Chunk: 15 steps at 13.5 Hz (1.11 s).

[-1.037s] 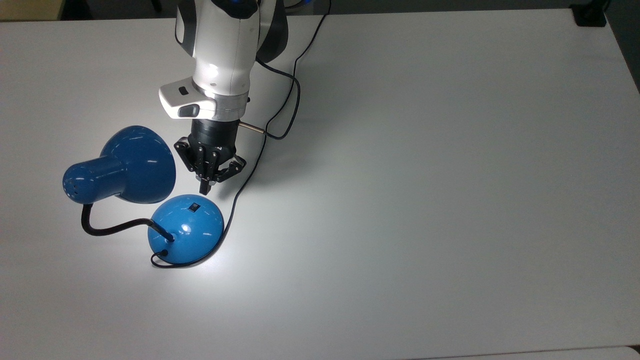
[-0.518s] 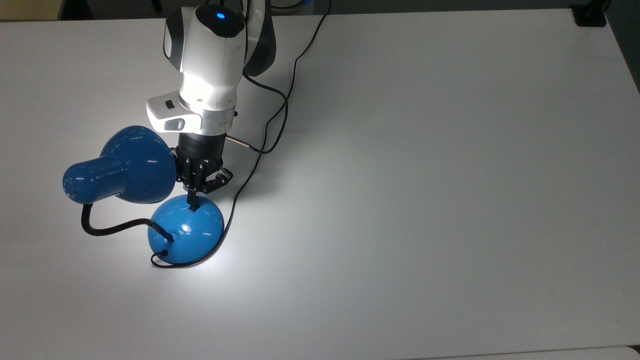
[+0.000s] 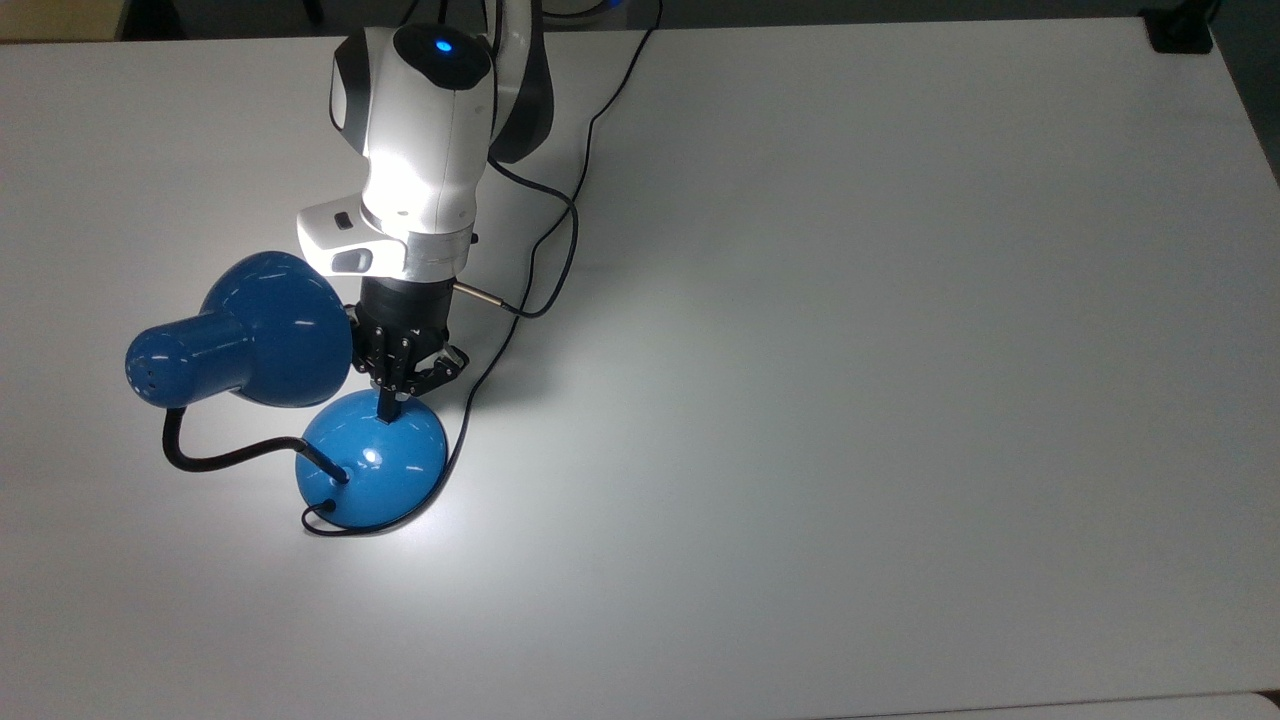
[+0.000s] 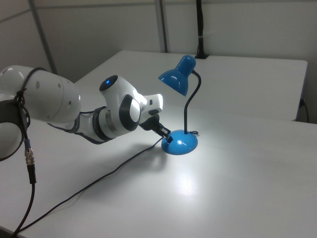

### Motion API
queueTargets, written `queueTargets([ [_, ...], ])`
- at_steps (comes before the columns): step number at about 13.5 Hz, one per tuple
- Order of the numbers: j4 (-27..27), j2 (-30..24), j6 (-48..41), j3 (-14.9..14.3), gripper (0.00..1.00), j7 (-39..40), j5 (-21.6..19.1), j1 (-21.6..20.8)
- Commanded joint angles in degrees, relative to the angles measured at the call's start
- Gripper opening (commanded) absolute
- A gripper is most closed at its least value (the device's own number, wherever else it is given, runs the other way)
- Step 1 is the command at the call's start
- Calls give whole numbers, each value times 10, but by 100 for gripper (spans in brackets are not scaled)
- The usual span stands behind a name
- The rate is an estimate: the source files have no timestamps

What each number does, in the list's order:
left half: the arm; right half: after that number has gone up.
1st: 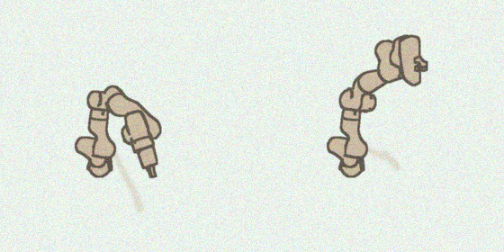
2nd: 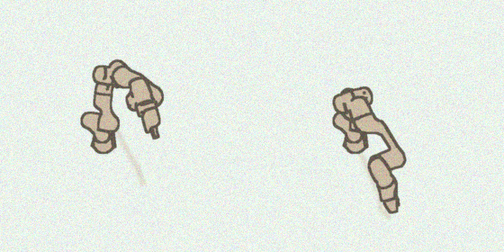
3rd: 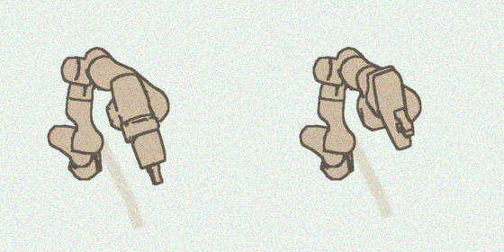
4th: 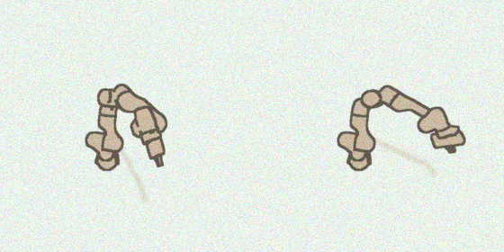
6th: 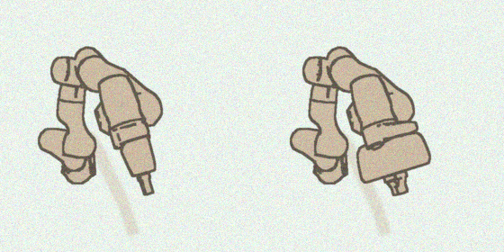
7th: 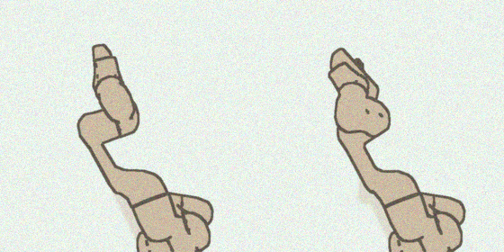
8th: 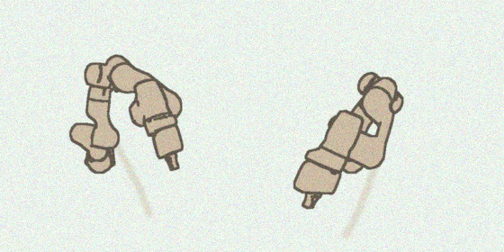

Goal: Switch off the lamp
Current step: 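Press down on the switch on the lamp base with the gripper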

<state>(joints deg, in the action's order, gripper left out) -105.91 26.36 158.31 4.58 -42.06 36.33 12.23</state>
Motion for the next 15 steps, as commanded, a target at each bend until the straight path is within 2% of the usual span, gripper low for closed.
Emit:
queueTargets([
  [1,2,7,10,-2,0,-21,17,-5],
  [11,-23,4,3,-2,0,-25,16,-4],
  [15,-18,-33,-41,9,0,-26,8,-11],
])
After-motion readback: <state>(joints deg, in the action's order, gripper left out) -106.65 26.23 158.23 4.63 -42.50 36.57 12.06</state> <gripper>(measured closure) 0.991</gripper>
